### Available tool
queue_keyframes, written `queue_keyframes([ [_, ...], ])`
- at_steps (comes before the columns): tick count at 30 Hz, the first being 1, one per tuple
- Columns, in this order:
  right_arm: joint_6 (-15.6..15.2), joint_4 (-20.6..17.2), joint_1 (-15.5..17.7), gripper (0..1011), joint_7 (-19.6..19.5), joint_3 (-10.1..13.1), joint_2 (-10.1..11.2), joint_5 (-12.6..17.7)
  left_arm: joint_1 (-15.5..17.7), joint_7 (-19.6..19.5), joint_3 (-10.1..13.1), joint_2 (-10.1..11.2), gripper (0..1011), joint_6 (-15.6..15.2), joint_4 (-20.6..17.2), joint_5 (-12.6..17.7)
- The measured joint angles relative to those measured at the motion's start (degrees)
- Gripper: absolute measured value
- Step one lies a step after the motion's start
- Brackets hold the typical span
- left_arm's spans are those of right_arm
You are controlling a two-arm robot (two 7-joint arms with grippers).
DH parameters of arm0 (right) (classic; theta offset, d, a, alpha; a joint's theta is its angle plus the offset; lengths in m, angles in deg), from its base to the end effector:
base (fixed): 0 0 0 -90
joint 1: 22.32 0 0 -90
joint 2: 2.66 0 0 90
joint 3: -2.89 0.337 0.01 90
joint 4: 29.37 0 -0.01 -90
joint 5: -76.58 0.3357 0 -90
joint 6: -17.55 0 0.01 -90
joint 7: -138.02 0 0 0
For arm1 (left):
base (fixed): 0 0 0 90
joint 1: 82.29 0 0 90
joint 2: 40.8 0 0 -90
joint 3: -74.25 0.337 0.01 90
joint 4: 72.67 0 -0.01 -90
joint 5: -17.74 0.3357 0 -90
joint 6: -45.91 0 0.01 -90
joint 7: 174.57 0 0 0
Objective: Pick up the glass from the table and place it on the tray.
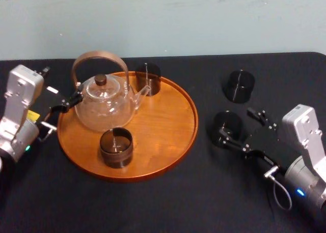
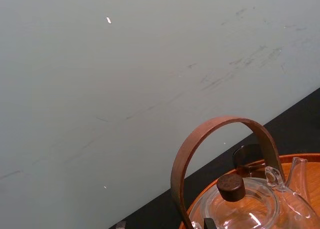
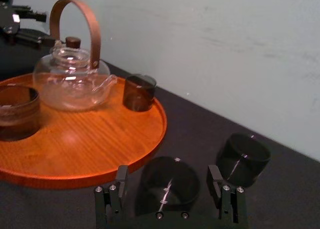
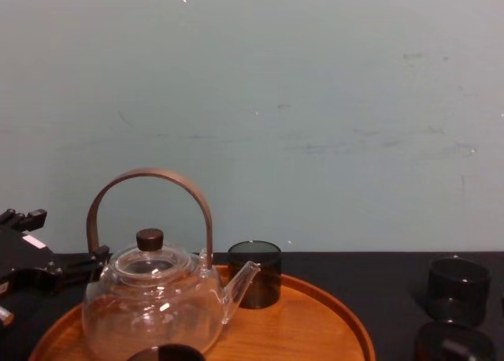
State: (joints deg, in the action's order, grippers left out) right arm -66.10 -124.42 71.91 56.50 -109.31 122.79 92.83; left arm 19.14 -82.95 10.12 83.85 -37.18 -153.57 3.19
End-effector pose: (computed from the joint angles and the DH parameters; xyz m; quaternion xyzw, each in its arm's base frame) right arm 0.3033 -0.0739 -0.3580 -0.1213 -0.0688 -0.4769 0.8679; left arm 0.3911 0.1023 -0.3454 0.1415 -0.1325 0.5799 0.7913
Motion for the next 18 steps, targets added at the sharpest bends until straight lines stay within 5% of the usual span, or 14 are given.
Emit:
queue_keyframes([
  [18,-1.85,1.90,1.66,1002,1.06,2.05,-2.31,-0.73,0.00,0.00,0.00,0.00,1010,0.00,0.00,0.00],
])
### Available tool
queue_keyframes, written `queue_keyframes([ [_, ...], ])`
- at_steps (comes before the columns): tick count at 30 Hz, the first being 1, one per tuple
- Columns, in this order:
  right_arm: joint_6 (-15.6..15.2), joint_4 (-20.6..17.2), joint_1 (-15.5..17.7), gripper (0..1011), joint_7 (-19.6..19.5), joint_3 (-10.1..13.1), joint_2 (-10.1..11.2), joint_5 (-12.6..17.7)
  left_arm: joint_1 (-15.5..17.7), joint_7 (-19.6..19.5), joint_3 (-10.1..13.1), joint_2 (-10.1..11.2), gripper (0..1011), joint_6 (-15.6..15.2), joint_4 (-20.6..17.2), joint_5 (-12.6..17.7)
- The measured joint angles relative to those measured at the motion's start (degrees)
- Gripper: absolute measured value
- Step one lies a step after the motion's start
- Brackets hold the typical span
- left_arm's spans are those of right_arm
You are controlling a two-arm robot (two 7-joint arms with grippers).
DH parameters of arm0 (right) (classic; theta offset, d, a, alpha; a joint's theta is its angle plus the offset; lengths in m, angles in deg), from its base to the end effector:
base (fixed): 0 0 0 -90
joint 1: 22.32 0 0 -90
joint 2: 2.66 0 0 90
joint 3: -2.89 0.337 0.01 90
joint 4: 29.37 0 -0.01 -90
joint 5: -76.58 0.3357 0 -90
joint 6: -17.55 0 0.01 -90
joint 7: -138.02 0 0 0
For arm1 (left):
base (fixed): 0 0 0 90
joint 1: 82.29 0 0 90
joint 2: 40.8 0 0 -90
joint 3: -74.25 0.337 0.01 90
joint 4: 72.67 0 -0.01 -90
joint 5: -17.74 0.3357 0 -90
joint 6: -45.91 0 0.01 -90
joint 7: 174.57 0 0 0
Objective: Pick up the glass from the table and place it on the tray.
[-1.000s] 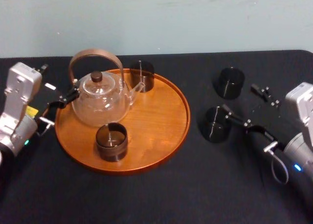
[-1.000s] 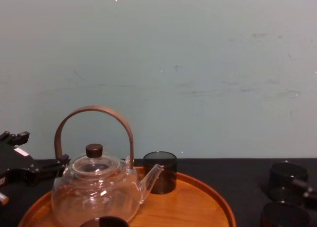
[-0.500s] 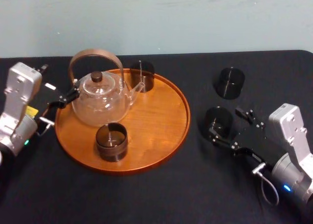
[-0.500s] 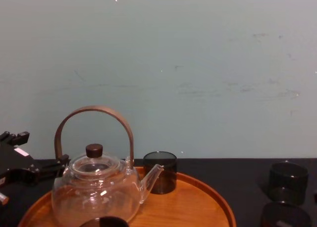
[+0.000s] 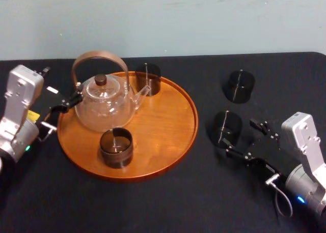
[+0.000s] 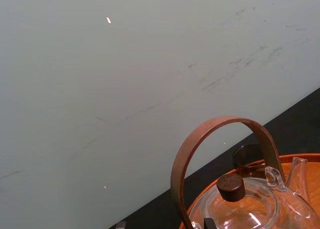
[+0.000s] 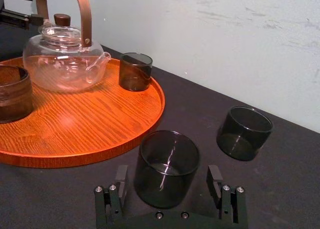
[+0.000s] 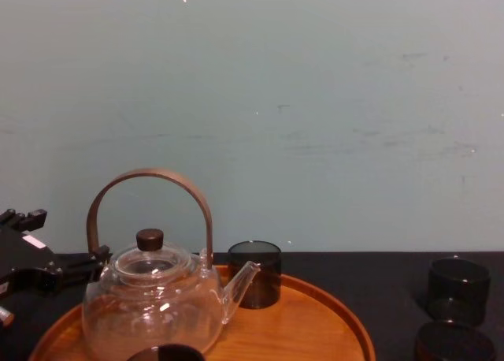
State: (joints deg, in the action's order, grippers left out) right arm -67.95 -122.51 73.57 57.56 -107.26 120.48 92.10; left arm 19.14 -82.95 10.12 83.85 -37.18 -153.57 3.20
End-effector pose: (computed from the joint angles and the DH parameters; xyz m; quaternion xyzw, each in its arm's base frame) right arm 0.2972 -0.0765 -0.3734 -0.1375 -0.0387 -0.4885 0.8608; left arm 0.3911 0.1023 -0.3454 0.1416 -0.1325 0.5799 0.7913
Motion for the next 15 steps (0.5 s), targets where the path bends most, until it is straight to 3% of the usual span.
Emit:
queue_keyframes([
  [15,-0.72,2.84,-0.74,1002,2.14,1.08,-2.36,-0.59,0.00,0.00,0.00,0.00,1010,0.00,0.00,0.00],
])
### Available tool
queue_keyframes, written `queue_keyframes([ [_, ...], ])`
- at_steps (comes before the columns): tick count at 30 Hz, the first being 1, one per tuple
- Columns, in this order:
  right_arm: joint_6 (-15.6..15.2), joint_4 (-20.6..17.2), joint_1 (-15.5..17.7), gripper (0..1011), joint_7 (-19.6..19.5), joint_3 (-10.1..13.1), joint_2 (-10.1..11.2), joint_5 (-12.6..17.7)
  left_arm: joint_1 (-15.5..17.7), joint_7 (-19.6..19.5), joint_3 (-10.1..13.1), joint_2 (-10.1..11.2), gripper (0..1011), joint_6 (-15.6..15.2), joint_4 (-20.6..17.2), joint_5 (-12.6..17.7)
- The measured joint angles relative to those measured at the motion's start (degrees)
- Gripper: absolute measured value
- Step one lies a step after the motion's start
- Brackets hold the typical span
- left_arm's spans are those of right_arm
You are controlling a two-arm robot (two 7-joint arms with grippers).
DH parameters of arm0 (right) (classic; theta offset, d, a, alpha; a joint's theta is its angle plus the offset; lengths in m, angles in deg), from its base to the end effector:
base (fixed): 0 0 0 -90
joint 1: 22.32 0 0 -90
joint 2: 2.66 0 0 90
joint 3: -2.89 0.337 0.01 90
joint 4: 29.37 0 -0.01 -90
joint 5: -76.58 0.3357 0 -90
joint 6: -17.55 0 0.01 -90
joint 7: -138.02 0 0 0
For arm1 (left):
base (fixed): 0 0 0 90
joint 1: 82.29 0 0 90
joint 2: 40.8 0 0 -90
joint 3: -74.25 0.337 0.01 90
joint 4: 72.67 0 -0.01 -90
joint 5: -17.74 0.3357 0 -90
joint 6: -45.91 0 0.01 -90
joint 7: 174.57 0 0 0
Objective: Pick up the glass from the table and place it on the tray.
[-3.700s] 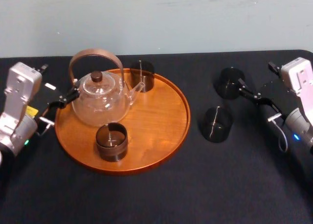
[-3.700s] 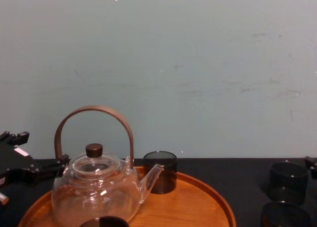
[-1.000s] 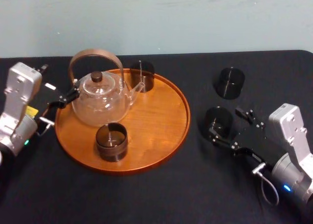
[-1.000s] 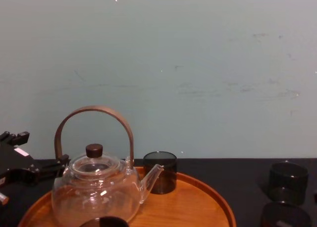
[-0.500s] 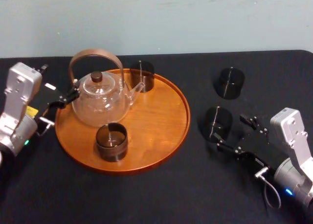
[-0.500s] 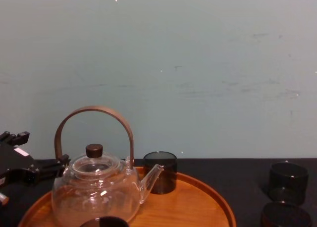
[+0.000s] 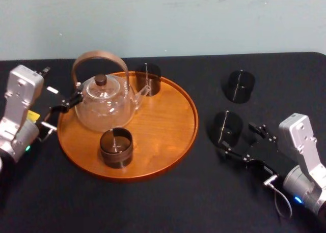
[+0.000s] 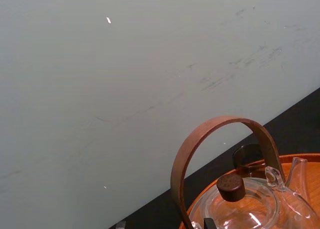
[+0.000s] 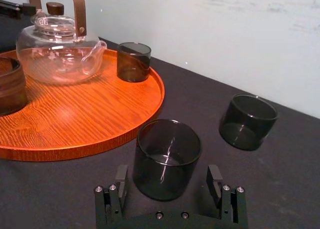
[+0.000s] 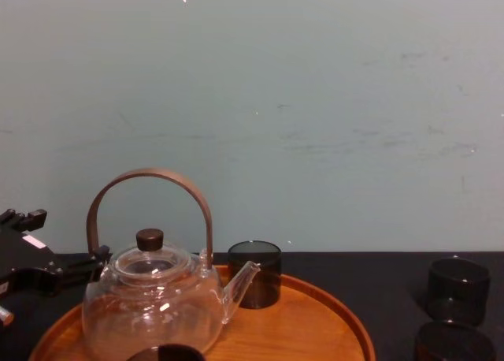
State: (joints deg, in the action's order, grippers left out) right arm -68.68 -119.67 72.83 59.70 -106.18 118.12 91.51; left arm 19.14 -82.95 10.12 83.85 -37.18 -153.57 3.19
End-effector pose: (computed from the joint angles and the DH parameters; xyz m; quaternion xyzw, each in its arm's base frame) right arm 0.3030 -0.0766 -0.3842 -0.1421 -0.0206 -0.4894 0.8602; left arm 0.3911 0.1023 -0.3454 0.1415 -0.1325 0.5799 0.7913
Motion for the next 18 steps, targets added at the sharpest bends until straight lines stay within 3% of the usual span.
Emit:
queue_keyframes([
  [18,-0.22,8.45,-6.03,1002,4.93,0.21,-4.35,-0.99,0.00,0.00,0.00,0.00,1010,0.00,0.00,0.00],
])
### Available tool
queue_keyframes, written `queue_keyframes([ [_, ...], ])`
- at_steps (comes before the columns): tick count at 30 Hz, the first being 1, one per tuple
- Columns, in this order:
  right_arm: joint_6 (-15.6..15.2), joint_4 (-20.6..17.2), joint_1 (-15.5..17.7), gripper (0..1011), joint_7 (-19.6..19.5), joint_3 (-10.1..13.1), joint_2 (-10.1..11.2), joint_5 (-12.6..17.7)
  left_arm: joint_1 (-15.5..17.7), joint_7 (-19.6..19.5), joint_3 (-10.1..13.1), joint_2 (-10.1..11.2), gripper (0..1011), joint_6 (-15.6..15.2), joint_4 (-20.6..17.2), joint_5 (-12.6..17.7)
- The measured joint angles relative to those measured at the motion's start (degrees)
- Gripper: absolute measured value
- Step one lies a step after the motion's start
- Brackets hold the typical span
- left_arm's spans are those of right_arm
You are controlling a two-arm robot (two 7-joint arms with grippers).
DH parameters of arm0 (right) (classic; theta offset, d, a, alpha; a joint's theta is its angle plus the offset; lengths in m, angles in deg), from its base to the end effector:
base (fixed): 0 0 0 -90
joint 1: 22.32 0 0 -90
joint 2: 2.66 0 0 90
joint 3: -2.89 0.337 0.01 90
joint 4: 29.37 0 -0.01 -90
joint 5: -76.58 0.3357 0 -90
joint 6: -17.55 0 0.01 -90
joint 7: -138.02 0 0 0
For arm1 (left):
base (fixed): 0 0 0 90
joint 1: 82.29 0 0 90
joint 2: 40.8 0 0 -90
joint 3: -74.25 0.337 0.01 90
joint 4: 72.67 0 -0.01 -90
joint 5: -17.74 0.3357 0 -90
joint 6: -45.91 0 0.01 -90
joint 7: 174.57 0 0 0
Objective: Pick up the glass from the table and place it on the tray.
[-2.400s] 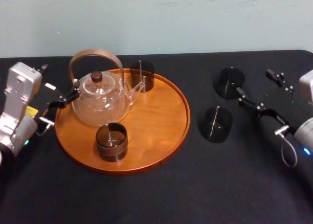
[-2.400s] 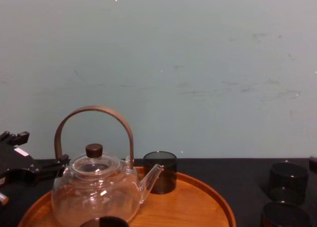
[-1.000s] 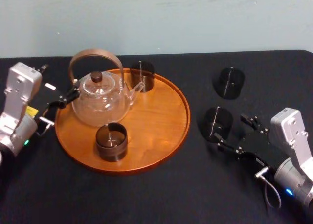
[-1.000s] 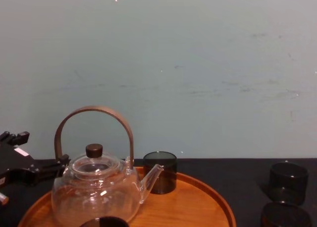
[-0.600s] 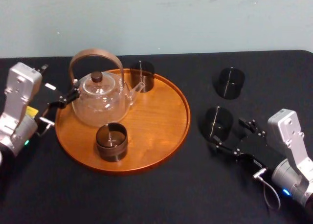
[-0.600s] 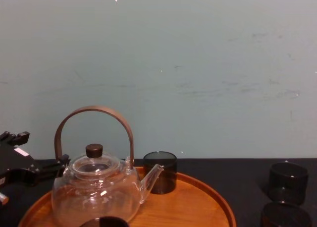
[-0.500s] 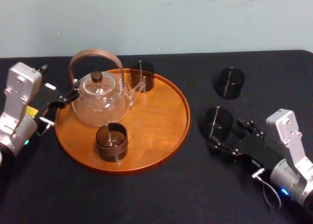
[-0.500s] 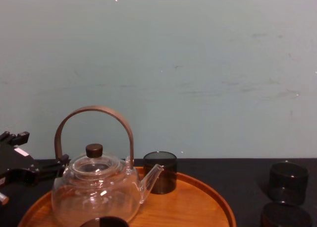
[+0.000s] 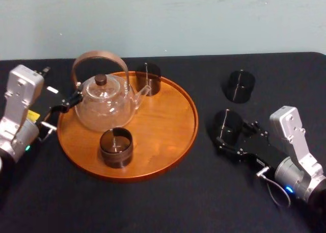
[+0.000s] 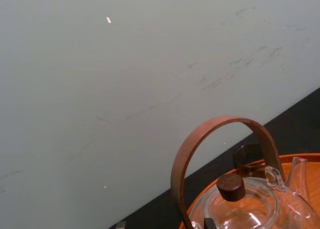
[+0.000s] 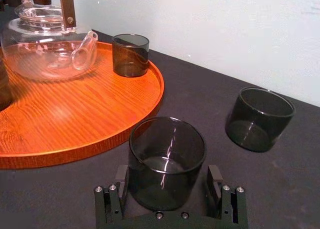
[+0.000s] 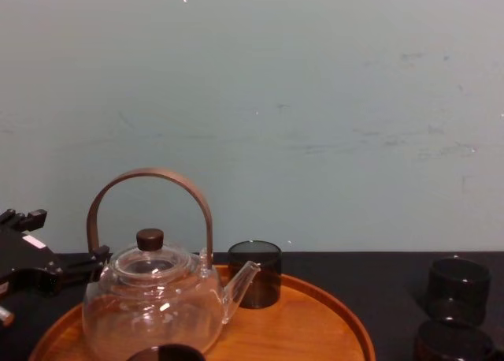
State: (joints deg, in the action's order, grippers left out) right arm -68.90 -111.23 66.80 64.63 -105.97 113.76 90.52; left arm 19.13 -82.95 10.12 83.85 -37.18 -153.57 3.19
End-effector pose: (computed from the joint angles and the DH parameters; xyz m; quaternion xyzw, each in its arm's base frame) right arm 0.3382 -0.0744 -0.3992 -0.1429 -0.0014 -0.4803 0.8654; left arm 0.3911 0.1023 -0.3454 0.1416 -0.1324 0.5799 0.7913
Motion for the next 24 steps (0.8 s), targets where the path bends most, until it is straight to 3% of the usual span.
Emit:
queue_keyframes([
  [24,1.85,7.36,-5.49,1002,6.01,1.01,-4.28,-1.23,0.01,0.00,0.00,0.00,1010,0.00,0.00,0.00],
])
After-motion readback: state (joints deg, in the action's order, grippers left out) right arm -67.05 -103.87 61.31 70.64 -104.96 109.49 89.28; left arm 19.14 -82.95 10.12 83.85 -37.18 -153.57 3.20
